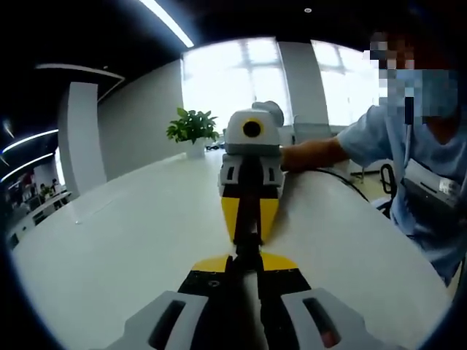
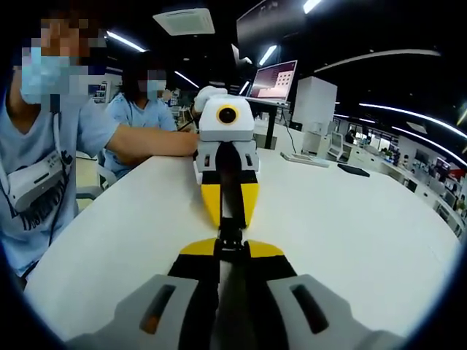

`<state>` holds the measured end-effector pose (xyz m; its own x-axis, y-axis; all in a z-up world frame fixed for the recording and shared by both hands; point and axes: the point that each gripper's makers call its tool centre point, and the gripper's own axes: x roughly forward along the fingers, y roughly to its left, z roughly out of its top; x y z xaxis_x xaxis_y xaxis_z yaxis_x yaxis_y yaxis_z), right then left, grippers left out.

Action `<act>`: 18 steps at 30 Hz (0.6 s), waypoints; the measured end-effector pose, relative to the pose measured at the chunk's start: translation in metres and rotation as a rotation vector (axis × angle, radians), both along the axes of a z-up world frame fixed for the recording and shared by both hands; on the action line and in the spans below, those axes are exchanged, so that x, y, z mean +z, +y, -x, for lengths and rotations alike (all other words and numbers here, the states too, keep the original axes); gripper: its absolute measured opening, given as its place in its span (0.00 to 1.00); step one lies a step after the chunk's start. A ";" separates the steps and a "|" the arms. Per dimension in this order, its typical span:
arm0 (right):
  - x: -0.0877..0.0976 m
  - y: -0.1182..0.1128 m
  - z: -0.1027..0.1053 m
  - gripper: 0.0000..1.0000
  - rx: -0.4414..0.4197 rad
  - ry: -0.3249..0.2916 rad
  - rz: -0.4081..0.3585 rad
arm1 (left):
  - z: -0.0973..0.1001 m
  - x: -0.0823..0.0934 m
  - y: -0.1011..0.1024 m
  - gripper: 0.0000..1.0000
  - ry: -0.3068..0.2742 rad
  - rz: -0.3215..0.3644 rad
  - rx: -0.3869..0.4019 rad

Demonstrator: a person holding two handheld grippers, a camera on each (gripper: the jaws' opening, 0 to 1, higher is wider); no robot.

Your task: Snap the two parts of the plastic buckle together until the buckle closes and remains connected.

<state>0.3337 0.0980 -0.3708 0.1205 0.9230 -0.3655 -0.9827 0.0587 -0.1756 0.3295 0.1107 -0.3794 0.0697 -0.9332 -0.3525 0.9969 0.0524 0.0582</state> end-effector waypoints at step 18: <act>-0.002 0.001 0.002 0.12 -0.006 0.030 0.003 | 0.002 0.000 0.002 0.12 -0.003 -0.009 -0.013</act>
